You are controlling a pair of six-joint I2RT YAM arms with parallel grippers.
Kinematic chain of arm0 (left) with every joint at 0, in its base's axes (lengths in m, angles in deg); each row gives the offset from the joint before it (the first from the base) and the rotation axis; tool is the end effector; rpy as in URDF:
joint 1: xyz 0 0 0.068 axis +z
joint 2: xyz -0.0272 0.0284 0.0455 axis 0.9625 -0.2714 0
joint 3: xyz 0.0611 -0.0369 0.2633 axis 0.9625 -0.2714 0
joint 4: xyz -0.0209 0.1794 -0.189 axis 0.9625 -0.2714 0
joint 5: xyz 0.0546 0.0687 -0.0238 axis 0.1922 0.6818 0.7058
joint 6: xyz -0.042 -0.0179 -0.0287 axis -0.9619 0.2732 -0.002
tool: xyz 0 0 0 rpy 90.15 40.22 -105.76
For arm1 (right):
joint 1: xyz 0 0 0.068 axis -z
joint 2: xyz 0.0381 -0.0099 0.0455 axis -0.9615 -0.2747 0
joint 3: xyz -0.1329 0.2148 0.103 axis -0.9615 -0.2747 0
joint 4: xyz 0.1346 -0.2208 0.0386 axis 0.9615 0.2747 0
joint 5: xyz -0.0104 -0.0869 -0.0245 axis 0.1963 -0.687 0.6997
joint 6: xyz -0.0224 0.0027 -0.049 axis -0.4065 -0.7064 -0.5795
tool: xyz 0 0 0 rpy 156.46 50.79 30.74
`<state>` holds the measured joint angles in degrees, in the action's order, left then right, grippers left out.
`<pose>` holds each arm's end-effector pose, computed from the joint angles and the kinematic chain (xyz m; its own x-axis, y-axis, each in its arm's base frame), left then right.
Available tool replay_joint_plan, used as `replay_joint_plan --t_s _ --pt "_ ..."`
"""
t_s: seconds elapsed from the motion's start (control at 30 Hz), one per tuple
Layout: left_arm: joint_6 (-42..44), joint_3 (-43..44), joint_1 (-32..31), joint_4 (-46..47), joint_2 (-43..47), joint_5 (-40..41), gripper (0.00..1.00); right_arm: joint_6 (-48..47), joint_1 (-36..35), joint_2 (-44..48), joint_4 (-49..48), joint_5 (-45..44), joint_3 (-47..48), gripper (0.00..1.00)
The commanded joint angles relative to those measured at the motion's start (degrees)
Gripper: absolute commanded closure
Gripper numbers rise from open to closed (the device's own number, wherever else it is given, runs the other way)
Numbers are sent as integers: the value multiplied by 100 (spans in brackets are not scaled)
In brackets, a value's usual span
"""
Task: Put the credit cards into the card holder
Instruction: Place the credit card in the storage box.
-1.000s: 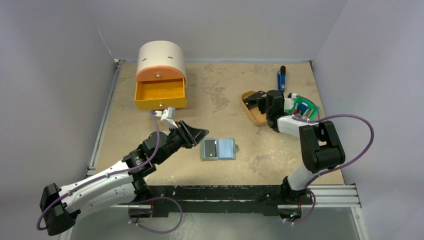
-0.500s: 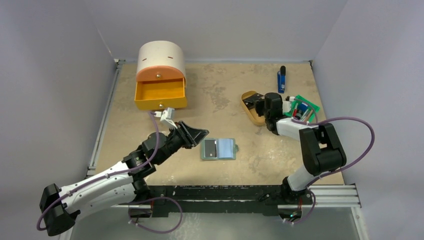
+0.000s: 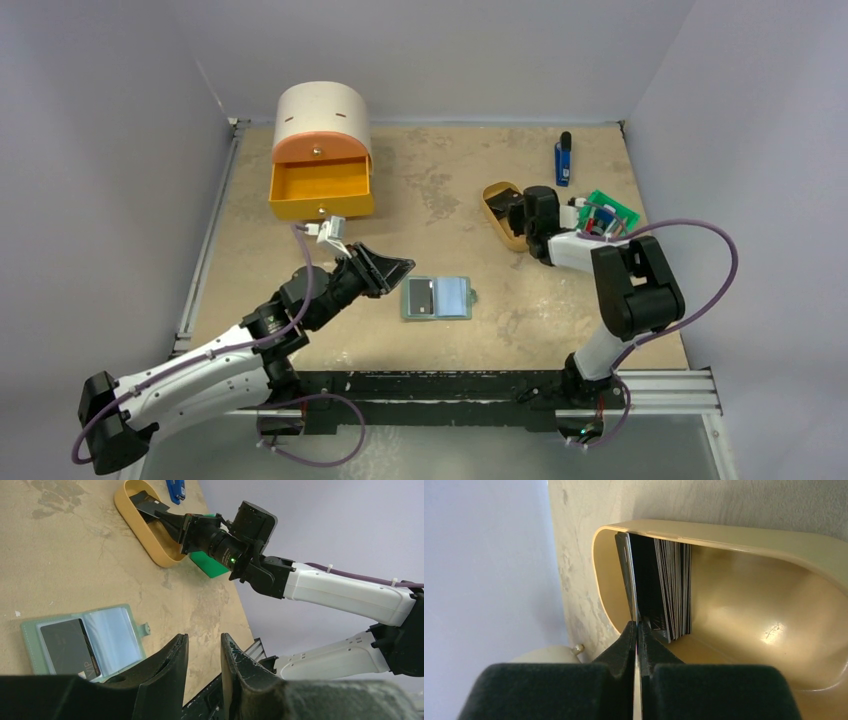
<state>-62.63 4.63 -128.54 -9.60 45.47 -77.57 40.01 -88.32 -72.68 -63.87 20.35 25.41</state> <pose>0.1109 -0.1414 0.2828 -0.5926 -0.5947 -0.5433 0.3156 0.4491 -0.8359 0.3301 0.0742 0.1668 -0.0208 0.9891 -0.1458 0.4695 0.1384 0.8720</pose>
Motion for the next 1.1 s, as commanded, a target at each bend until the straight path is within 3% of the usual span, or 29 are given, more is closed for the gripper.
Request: replay_joint_plan --t_s 0.0,0.17,0.4,1.07 --pt "30 86 23 96 -83 57 71 -4 11 -52 129 -43 192 95" --pt "72 153 20 119 -248 38 71 -235 11 59 528 72 323 65" --pt "75 159 23 179 -391 4 71 -520 54 135 1073 199 392 50" --pt "79 158 13 -48 -321 100 71 -848 270 -619 1621 508 1122 48"
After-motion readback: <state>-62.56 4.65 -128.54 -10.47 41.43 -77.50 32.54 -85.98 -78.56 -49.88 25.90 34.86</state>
